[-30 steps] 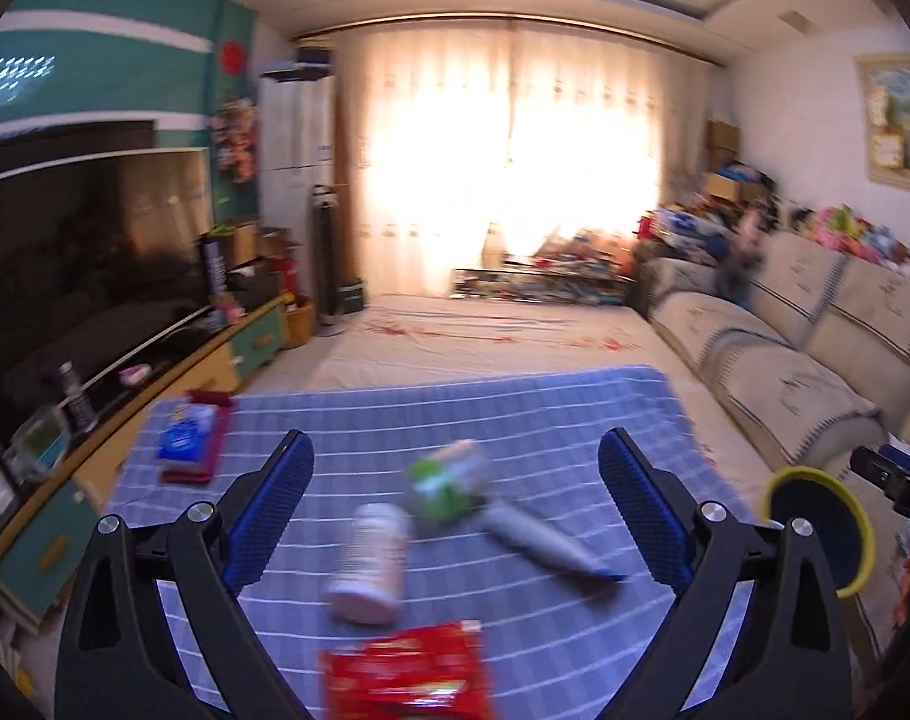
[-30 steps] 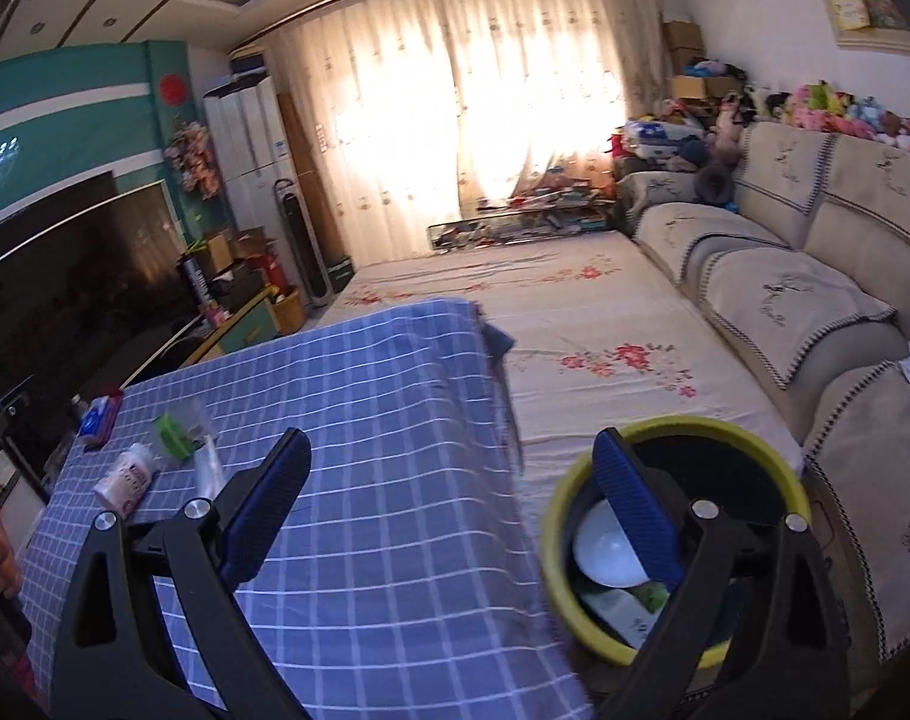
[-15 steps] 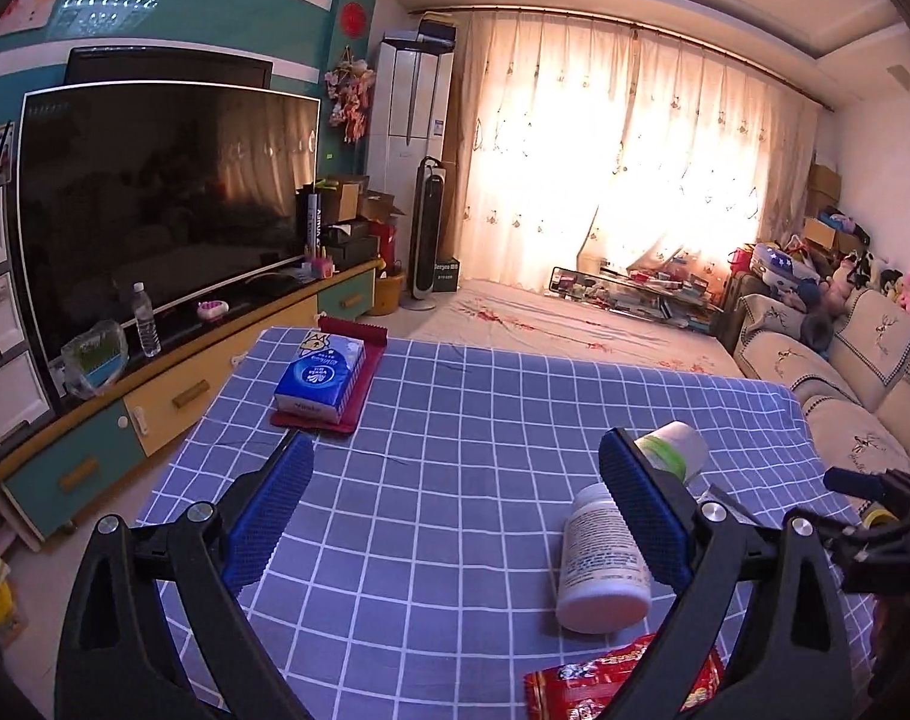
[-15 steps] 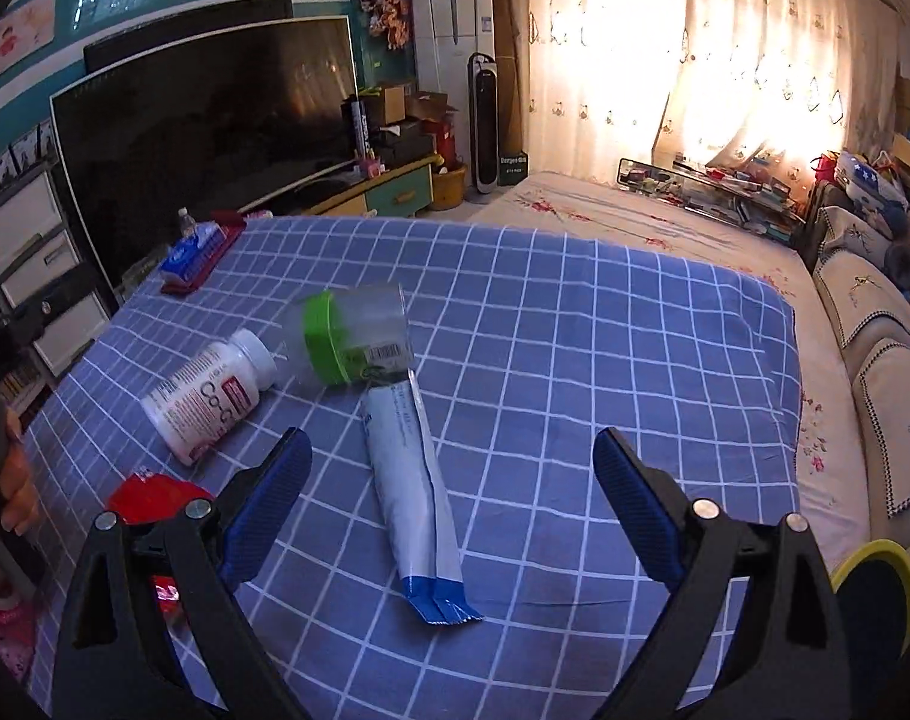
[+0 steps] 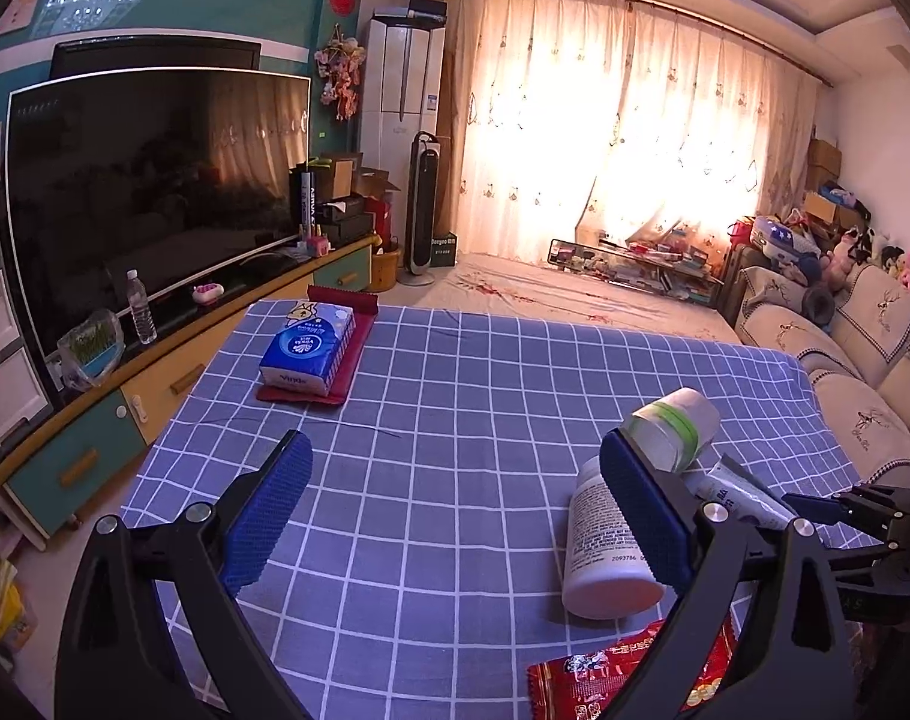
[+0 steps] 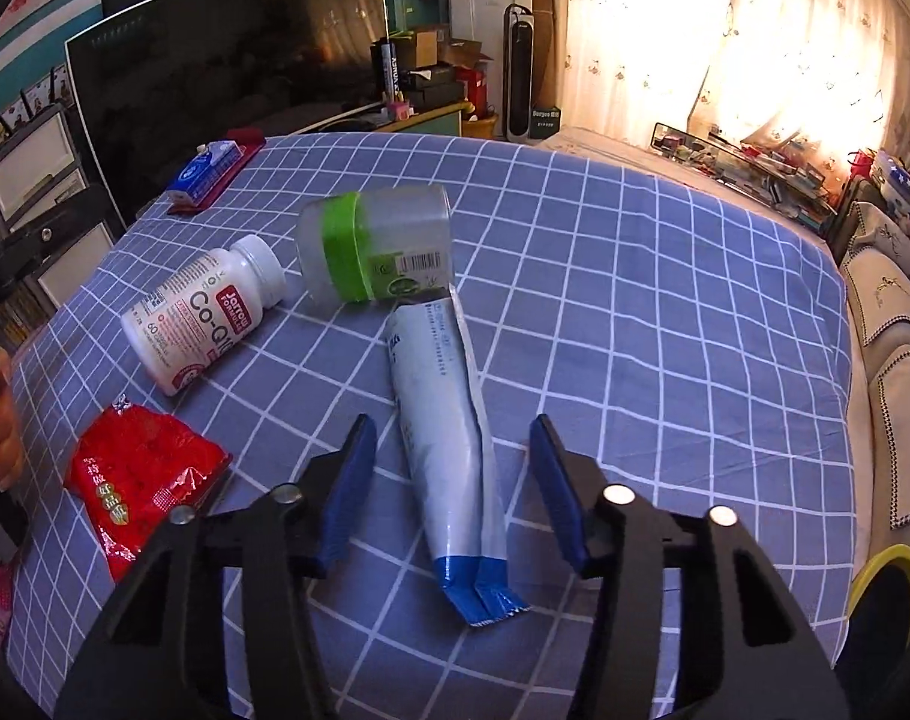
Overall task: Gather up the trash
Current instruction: 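Reach to the white toothpaste tube and grasp it with the right tool, then carry the toothpaste tube over the bin and open the right tool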
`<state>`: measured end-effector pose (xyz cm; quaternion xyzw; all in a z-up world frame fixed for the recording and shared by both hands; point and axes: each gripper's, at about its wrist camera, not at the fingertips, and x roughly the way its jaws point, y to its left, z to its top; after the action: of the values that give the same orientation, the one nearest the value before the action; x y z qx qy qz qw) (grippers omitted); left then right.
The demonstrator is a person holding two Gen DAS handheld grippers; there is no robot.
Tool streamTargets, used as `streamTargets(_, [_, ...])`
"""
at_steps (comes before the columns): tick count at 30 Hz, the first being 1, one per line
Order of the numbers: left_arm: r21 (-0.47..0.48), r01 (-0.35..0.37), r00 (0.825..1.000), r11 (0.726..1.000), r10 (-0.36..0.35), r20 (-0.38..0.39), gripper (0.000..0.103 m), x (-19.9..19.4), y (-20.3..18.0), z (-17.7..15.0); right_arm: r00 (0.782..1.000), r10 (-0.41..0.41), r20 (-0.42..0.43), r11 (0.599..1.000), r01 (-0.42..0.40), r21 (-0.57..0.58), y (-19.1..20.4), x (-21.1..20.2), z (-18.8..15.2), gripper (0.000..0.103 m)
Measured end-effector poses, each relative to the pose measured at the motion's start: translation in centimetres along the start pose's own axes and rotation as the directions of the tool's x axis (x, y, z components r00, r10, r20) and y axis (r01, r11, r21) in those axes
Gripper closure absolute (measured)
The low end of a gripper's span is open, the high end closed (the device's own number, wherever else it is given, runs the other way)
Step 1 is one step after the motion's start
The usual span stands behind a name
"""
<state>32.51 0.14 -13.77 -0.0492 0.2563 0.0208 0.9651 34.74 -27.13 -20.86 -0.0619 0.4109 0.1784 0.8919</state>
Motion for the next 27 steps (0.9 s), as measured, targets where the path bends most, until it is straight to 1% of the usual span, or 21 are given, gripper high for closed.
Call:
streamTargets(1, [-0.001, 0.000, 1.000, 1.000, 0.000, -0.005, 0.008, 0.0, -0.2, -0.1, 1.000, 0.002, -0.006, 1.000, -0.002, 0.002, -0.1, 0.1, 0.0, 0.065])
streamTargets(3, [-0.003, 0.002, 1.000, 1.000, -0.002, -0.014, 0.008, 0.3, -0.1, -0.2, 1.000, 0.002, -0.012, 1.000, -0.002, 0.003, -0.2, 0.1, -0.1, 0.074])
streamTargets(6, [-0.002, 0.003, 1.000, 1.000, -0.003, -0.022, 0.008, 0.5, -0.3, -0.4, 1.000, 0.002, -0.009, 1.000, -0.002, -0.001, -0.1, 0.0, -0.1, 0.075])
streamTargets(10, [-0.007, -0.003, 1.000, 1.000, 0.003, -0.019, 0.008, 0.7, -0.2, -0.4, 1.000, 0.029, -0.003, 0.999, -0.029, 0.026, -0.5, -0.1, -0.1, 0.076])
streamTargets(16, [-0.026, -0.001, 1.000, 1.000, 0.001, -0.019, 0.008, 0.8, 0.2, -0.4, 1.000, 0.017, 0.013, 0.996, -0.018, 0.087, -2.0, -0.4, -0.1, 0.076])
streamTargets(20, [-0.022, 0.001, 1.000, 1.000, -0.001, -0.002, 0.008, 0.4, 0.1, -0.3, 0.998, -0.026, 0.055, 0.990, 0.018, 0.140, -3.6, -1.6, 0.0, 0.076])
streamTargets(22, [-0.014, 0.004, 1.000, 1.000, -0.004, 0.003, 0.008, 0.3, 0.0, -0.3, 0.993, -0.072, 0.095, 0.985, 0.056, 0.166, -4.5, -2.7, 0.2, 0.076])
streamTargets(25, [-0.008, 0.006, 1.000, 1.000, -0.006, 0.007, 0.008, 0.2, -0.1, -0.3, 0.976, -0.151, 0.157, 0.969, 0.116, 0.216, -6.0, -4.6, 0.3, 0.076])
streamTargets(27, [-0.001, 0.004, 1.000, 1.000, -0.004, 0.013, 0.008, 0.0, -0.2, -0.4, 0.959, -0.211, 0.189, 0.954, 0.160, 0.254, -7.4, -6.0, 0.3, 0.076])
